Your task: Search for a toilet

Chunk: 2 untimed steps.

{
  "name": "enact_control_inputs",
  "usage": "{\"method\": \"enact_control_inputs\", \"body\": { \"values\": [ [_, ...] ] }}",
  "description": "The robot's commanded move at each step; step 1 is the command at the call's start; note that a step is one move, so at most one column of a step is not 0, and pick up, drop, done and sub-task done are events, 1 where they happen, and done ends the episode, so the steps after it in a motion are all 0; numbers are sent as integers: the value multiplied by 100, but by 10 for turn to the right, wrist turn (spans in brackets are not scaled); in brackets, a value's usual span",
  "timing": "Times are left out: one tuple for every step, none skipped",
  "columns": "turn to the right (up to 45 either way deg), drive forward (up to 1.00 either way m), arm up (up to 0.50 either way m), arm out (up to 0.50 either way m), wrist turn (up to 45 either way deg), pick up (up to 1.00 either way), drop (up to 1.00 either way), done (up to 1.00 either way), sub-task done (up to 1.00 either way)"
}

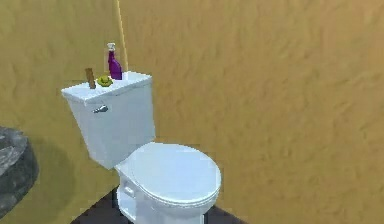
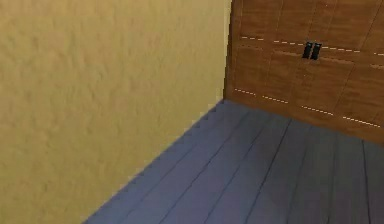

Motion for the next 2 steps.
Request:
{"method": "enact_control_inputs", "body": {
  "values": [
    [-120, 0, 0, 0, 0, 0, 0, 0, 0],
    [0, 0, 0, 0, 0, 0, 0, 100, 0]
  ]
}}
